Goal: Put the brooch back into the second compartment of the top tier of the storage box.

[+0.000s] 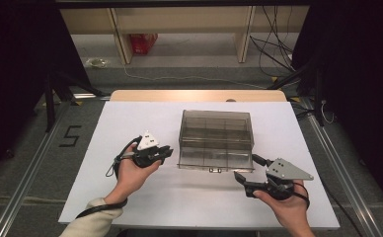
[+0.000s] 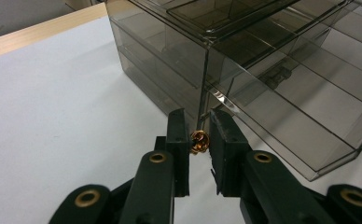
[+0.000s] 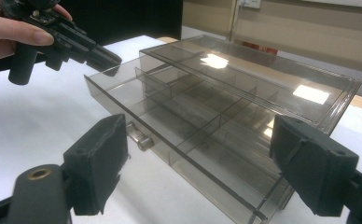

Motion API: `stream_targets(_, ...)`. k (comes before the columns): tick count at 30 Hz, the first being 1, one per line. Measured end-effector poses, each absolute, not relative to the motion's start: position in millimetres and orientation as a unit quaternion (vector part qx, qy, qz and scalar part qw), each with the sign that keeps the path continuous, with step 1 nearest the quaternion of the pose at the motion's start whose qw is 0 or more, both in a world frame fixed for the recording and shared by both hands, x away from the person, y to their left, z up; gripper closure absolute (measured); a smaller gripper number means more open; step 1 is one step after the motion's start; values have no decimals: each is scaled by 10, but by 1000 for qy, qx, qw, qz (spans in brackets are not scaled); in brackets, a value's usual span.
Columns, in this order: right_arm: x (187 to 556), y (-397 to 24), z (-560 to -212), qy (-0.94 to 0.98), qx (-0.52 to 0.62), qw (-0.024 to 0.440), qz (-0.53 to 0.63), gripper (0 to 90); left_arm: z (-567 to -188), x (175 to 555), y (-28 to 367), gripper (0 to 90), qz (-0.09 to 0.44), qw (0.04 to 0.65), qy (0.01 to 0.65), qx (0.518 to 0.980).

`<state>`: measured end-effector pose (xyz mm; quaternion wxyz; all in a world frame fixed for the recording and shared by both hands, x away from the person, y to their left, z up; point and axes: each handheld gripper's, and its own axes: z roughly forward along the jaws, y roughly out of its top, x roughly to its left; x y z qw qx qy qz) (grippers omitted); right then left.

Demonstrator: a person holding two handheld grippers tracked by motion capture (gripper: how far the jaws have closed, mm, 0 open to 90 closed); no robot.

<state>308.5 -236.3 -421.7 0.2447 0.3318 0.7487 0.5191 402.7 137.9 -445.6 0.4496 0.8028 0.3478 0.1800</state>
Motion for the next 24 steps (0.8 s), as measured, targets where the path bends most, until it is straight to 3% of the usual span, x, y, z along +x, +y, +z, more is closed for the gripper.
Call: stream_targets(24, 3093, -2369, -4227, 749, 333, 244, 519, 205, -4353, 3975, 1393, 783, 211, 488, 346, 773)
